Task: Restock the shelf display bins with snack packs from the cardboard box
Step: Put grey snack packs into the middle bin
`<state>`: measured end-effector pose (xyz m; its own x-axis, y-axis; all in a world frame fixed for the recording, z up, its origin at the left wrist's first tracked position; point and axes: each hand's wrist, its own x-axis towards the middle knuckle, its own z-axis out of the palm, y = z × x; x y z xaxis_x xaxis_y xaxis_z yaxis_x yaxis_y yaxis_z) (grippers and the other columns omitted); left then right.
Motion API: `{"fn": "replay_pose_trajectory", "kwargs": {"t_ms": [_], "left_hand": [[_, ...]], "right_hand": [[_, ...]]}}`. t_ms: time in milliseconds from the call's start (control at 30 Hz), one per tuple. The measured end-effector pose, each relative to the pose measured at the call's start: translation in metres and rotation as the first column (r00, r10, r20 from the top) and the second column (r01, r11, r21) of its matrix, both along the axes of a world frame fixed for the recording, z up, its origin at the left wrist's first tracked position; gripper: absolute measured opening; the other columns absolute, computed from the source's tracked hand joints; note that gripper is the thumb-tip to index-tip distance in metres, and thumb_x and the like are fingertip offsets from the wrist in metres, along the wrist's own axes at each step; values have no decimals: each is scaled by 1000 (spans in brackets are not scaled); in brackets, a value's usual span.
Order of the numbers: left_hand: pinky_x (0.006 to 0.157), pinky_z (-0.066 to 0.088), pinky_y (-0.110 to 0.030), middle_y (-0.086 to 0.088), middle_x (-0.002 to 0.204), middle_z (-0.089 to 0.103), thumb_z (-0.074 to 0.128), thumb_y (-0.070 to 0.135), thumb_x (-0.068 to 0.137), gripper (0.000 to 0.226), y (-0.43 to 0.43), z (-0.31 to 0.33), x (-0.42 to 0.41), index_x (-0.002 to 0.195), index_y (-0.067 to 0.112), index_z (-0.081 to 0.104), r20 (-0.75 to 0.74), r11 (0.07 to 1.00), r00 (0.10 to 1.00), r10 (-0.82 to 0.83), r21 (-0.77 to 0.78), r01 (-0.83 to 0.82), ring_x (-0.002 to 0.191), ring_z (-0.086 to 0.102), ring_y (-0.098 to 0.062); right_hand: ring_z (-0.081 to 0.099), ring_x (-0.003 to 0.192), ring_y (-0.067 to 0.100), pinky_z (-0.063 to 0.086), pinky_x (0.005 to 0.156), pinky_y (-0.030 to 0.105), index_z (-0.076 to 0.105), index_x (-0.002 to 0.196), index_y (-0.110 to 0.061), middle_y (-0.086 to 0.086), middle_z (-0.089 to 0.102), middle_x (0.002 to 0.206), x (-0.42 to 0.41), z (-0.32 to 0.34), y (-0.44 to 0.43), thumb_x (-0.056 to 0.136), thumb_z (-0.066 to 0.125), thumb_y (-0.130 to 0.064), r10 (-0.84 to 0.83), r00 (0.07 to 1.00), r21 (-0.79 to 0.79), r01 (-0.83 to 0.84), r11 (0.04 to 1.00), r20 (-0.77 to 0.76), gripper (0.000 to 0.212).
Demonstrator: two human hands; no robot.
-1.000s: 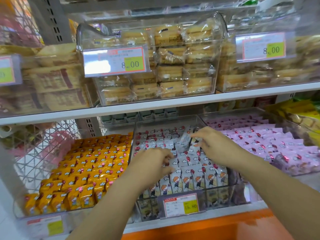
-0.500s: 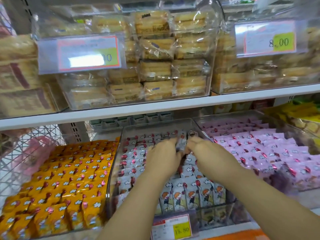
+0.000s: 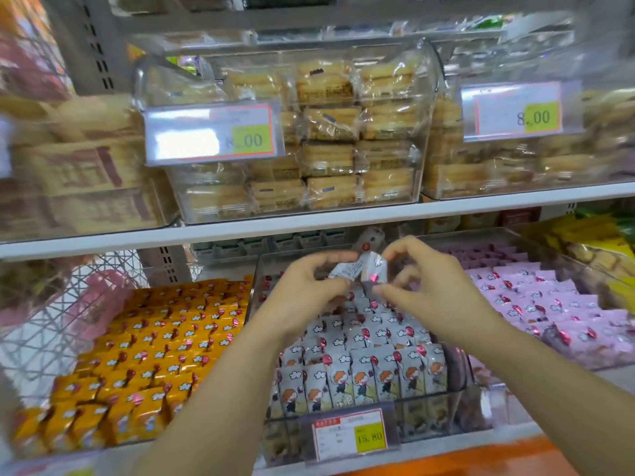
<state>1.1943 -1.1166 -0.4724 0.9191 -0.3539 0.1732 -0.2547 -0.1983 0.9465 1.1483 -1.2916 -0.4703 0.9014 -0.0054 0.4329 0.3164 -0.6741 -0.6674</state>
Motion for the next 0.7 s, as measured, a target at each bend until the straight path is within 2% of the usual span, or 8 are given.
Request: {"fn": "replay_pose_trajectory", "kwargs": {"t_ms": [100, 200, 300, 367, 433, 500, 600, 700], "left_hand": [[85, 56, -34, -1, 92, 63, 57, 5, 91, 28, 16, 14, -15, 97, 29, 69, -53, 996, 998, -32, -82, 28, 96, 67, -25], [69, 52, -22, 0, 88, 61, 54, 11, 95, 22, 34, 23, -31, 100, 25, 70, -64, 999, 997, -46, 3, 46, 84, 64, -11], [63, 50, -15, -2, 97, 63, 54, 12, 96, 18, 47, 30, -45, 100, 23, 68, -49, 991, 996, -73, 111, 78, 79, 64, -8], [66, 55, -20, -4, 97, 65, 58, 11, 94, 18, 53, 32, -52, 97, 25, 67, 20, 971, 996, -82, 225, 76, 79, 68, -12], [75, 57, -33, -11, 97, 68, 62, 12, 90, 21, 55, 34, -57, 94, 32, 68, 60, 937, 993, -105, 340, 78, 85, 69, -24], [62, 49, -32, -13, 97, 69, 63, 11, 86, 26, 53, 34, -61, 92, 36, 67, 87, 895, 986, -141, 437, 89, 80, 66, -30], [44, 35, -15, -5, 104, 66, 62, 7, 85, 24, 45, 32, -66, 93, 29, 66, 112, 834, 971, -211, 538, 119, 44, 47, -4], [42, 34, -9, 4, 105, 62, 62, 4, 85, 23, 34, 25, -67, 95, 25, 63, 99, 795, 951, -292, 578, 184, 41, 45, 6]], "right_hand": [[56, 54, 2, 42, 52, 13, 48, 87, -32, -5, 62, 67, -16, 17, 7, 77, 76, -30, -22, 999, 87, 18, 996, 44, 31], [52, 54, -4, 40, 54, 14, 48, 91, -29, -9, 55, 75, -29, 24, 9, 79, 75, -30, -60, 998, 130, 56, 990, 30, 29], [52, 64, 0, 39, 57, 10, 49, 108, -32, -9, 53, 80, -46, 23, 11, 83, 71, -31, -110, 994, 61, 111, 992, -4, 34], [53, 66, 5, 39, 57, 9, 52, 111, -29, -10, 55, 83, -58, 18, 12, 84, 70, -29, -155, 988, 41, 156, 987, -15, 32], [54, 65, 6, 40, 52, 9, 52, 108, -26, -9, 54, 86, -69, 9, 10, 84, 70, -29, -218, 976, 79, 219, 972, -21, 30], [51, 64, 5, 38, 49, 10, 49, 108, -23, -8, 51, 88, -77, -2, 6, 85, 70, -31, -277, 959, 94, 282, 955, -58, 32], [50, 63, 6, 33, 51, 13, 51, 113, -19, -7, 53, 88, -78, -18, 1, 84, 70, -34, -335, 937, 22, 338, 941, -97, 38], [52, 60, 1, 32, 49, 12, 54, 116, -19, -7, 53, 95, -71, -23, 0, 80, 74, -33, -327, 937, 38, 334, 942, -121, 43]]}}
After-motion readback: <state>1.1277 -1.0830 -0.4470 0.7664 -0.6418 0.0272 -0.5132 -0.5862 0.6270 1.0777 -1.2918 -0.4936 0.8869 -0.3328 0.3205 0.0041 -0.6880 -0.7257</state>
